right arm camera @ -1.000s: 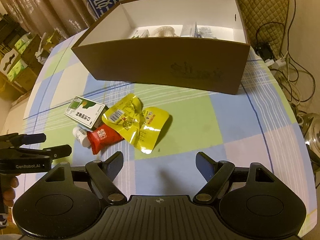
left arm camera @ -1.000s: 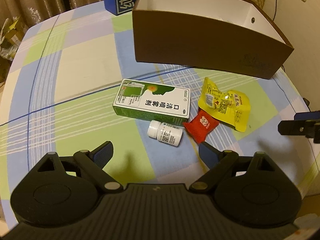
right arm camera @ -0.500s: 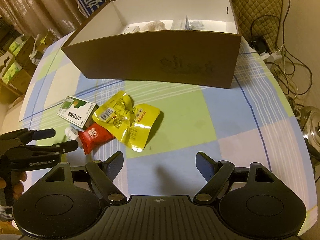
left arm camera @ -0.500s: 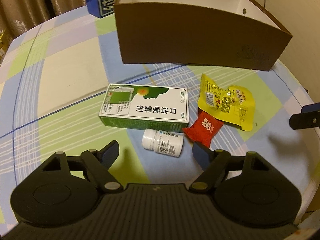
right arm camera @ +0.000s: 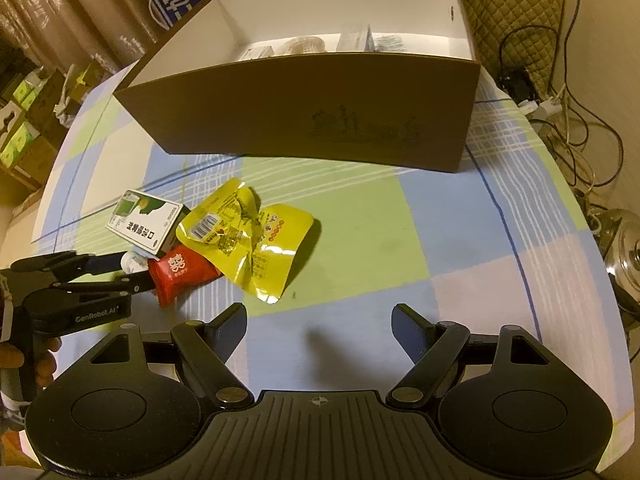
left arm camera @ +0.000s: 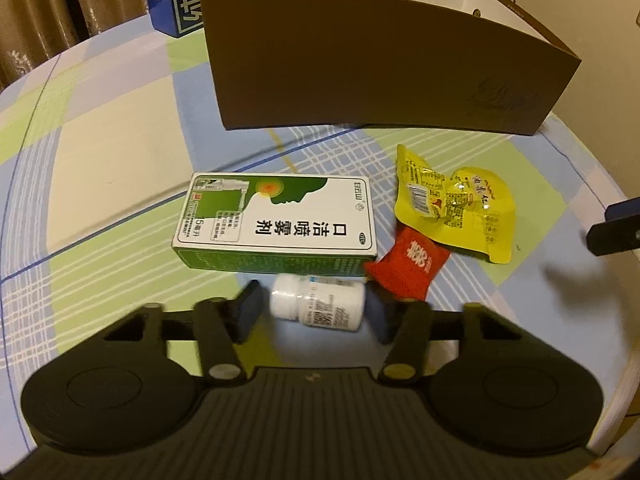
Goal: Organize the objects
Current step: 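Grasp the white pill bottle with the left gripper while the right approaches the yellow packet, then grasp the yellow snack packet with the right gripper while the left holds the bottle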
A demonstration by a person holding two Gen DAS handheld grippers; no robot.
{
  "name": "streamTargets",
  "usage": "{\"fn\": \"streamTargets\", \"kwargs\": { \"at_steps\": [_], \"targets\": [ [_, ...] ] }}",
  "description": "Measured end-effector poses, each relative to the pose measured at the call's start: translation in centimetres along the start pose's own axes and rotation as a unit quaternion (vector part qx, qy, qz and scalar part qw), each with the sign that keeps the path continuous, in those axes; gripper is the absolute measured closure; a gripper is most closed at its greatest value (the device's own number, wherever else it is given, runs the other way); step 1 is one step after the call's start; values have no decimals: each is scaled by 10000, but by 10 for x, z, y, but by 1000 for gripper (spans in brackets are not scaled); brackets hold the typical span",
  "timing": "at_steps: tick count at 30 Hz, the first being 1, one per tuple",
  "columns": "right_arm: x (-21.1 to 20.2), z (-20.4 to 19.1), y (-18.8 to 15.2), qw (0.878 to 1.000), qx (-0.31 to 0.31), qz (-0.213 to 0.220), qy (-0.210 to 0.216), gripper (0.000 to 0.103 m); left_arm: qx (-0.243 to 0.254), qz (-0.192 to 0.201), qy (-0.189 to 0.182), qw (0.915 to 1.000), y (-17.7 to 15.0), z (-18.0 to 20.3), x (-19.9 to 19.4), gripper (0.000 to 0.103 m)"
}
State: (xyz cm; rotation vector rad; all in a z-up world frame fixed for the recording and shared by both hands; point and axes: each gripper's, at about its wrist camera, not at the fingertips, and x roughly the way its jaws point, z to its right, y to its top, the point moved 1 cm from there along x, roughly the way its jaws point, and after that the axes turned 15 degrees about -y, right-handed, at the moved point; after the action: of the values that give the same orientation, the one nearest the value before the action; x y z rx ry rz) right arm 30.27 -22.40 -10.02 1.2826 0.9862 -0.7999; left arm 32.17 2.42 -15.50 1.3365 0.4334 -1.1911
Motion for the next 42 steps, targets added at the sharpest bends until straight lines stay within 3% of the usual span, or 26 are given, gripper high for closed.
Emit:
{"fn": "streamTargets", "kwargs": {
  "at_steps": [11,19,30,37,39,40,42],
  "targets": [
    [13,-16,10,9978,-335,337,463,26,-536,145,287,9980,-16,-20,-16,62],
    [32,-39,24,9799,-1622,912,720,26,-1099,195,687,9914,-33,-49,-37,62],
    [68,-69,38,9511,-2816,947,849,26,-1380,231,876,9863,-45,-61,-50,61],
    [86,-72,41,9488,-2903,833,922,27,-1391,222,902,9859,-45,-62,-49,62],
    [85,-72,36,9481,-2922,887,891,30,-1388,222,910,9859,-45,-62,-48,62],
    [84,-71,34,9478,-2928,961,823,41,-1382,216,920,9859,-44,-61,-48,62],
    [80,-67,31,9519,-2790,957,824,47,-1369,204,930,9860,-44,-61,-47,62]
  ]
}}
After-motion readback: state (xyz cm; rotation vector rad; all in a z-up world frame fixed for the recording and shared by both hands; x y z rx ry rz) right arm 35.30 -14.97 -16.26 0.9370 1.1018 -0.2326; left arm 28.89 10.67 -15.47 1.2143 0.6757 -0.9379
